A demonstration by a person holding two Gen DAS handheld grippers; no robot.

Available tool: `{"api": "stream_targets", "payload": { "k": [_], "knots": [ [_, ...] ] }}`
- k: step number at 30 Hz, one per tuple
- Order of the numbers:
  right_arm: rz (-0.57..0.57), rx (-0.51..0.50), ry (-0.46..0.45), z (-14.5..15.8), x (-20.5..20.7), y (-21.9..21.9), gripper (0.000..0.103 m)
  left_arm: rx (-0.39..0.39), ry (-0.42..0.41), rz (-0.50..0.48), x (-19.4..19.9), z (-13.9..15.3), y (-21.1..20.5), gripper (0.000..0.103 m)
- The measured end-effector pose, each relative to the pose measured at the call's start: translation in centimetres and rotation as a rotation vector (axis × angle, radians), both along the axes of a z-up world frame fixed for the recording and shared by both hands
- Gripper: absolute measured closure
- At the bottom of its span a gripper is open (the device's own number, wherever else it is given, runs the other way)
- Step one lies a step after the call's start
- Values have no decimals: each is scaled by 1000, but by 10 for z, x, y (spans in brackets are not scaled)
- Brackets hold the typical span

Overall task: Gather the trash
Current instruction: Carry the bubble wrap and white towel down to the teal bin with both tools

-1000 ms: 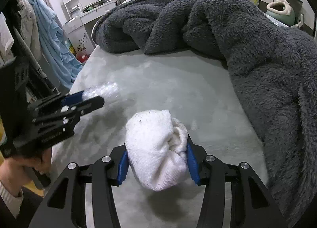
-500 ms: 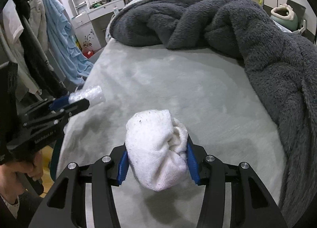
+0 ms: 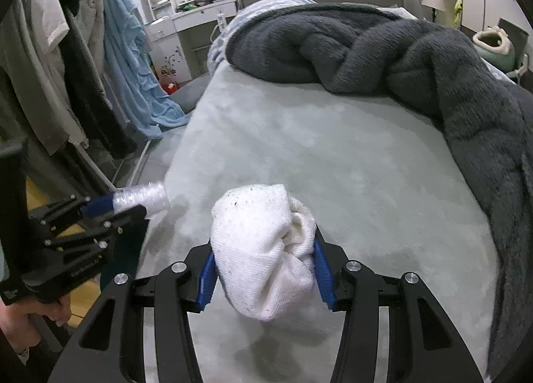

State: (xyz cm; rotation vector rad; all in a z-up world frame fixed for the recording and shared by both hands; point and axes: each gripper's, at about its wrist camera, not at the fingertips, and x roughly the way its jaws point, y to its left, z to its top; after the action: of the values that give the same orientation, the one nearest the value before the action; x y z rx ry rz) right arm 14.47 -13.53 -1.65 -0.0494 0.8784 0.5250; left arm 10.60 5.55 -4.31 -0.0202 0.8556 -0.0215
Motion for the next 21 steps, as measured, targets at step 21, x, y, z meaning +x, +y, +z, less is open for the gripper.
{"api": "stream_targets", "payload": {
  "k": [21],
  "knots": [
    [175, 26, -6, 1, -14, 112, 53, -24, 201, 200, -25, -51, 110, 63]
  ]
}}
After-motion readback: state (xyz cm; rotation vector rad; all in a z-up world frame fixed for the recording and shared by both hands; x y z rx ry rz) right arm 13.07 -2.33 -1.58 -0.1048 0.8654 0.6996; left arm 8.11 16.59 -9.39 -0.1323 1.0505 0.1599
